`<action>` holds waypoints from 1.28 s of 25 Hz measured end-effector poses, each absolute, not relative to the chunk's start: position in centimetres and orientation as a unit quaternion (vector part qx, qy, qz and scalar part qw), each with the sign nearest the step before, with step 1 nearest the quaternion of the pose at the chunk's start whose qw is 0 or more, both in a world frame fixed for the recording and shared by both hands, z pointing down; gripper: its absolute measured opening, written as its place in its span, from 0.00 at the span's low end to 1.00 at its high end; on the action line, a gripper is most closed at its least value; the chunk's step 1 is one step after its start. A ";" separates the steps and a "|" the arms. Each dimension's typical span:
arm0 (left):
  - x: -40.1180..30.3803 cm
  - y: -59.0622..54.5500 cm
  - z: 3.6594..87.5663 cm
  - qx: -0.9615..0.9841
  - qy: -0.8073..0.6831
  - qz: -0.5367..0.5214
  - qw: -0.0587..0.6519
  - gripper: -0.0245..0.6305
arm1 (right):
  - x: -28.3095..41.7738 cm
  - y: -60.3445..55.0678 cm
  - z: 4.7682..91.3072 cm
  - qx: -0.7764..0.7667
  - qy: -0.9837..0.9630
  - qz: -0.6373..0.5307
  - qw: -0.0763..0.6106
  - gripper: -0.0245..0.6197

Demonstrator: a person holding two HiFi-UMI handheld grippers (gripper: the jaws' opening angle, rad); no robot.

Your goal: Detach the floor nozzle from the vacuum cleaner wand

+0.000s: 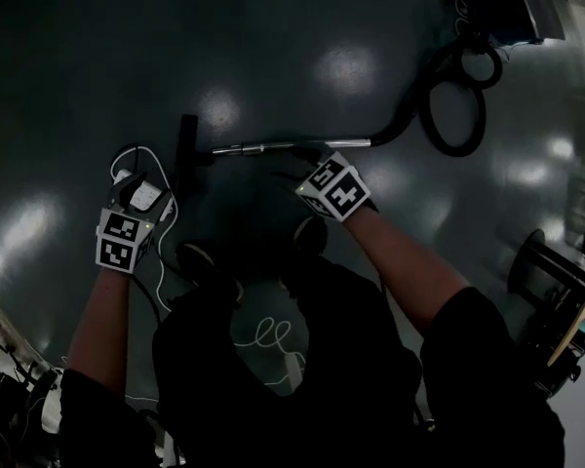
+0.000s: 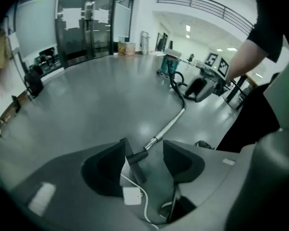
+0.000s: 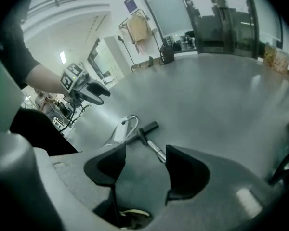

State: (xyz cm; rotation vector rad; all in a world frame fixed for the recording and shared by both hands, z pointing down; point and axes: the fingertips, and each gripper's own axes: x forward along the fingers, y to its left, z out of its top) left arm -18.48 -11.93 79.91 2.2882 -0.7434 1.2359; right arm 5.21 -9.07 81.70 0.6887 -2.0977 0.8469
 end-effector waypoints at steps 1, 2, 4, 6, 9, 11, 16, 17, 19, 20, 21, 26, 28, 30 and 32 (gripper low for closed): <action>-19.1 -11.6 76.9 0.821 -0.289 0.439 0.225 0.43 | 5.5 -8.3 78.6 0.273 -0.823 0.335 0.369 0.44; -19.4 -11.3 73.8 0.816 -0.307 0.432 0.231 0.43 | 6.1 -7.7 75.5 0.277 -0.824 0.341 0.359 0.44; -19.9 -10.1 67.2 0.808 -0.335 0.421 0.238 0.42 | 7.4 -6.6 69.4 0.288 -0.822 0.352 0.342 0.44; -19.9 -8.4 60.5 0.803 -0.356 0.411 0.245 0.42 | 8.9 -5.4 63.5 0.305 -0.818 0.357 0.332 0.44; -19.1 -5.9 50.9 0.804 -0.382 0.386 0.243 0.41 | 10.6 -3.6 55.2 0.342 -0.807 0.369 0.310 0.44; -18.8 -4.9 45.4 0.806 -0.399 0.365 0.240 0.41 | 10.7 -2.8 50.4 0.362 -0.804 0.374 0.287 0.44; -18.7 -0.8 36.5 0.831 -0.399 0.300 0.246 0.41 | 7.7 1.1 41.9 0.384 -0.807 0.354 0.275 0.44; -18.5 0.3 35.4 0.842 -0.386 0.291 0.239 0.40 | 6.7 1.9 40.6 0.389 -0.809 0.347 0.270 0.44; -17.8 2.2 33.4 0.865 -0.359 0.273 0.219 0.40 | 4.7 3.2 37.9 0.403 -0.813 0.335 0.254 0.44; -17.4 3.1 32.3 0.876 -0.346 0.264 0.208 0.40 | 3.6 3.8 36.5 0.411 -0.814 0.331 0.242 0.44; -17.3 4.2 31.4 0.885 -0.334 0.256 0.198 0.40 | 2.5 4.6 35.3 0.419 -0.815 0.329 0.228 0.44; -17.2 10.0 26.5 0.921 -0.286 0.202 0.174 0.38 | -3.8 8.8 28.3 0.410 -0.840 0.319 0.159 0.43; -17.1 11.6 23.5 0.928 -0.289 0.169 0.166 0.34 | -5.7 10.3 24.8 0.385 -0.862 0.303 0.130 0.42; -16.8 12.5 20.6 0.932 -0.300 0.135 0.150 0.29 | -6.6 11.4 21.6 0.364 -0.881 0.286 0.096 0.41; -16.1 13.1 18.0 0.933 -0.313 0.108 0.139 0.25 | -6.7 12.4 19.2 0.350 -0.893 0.275 0.067 0.40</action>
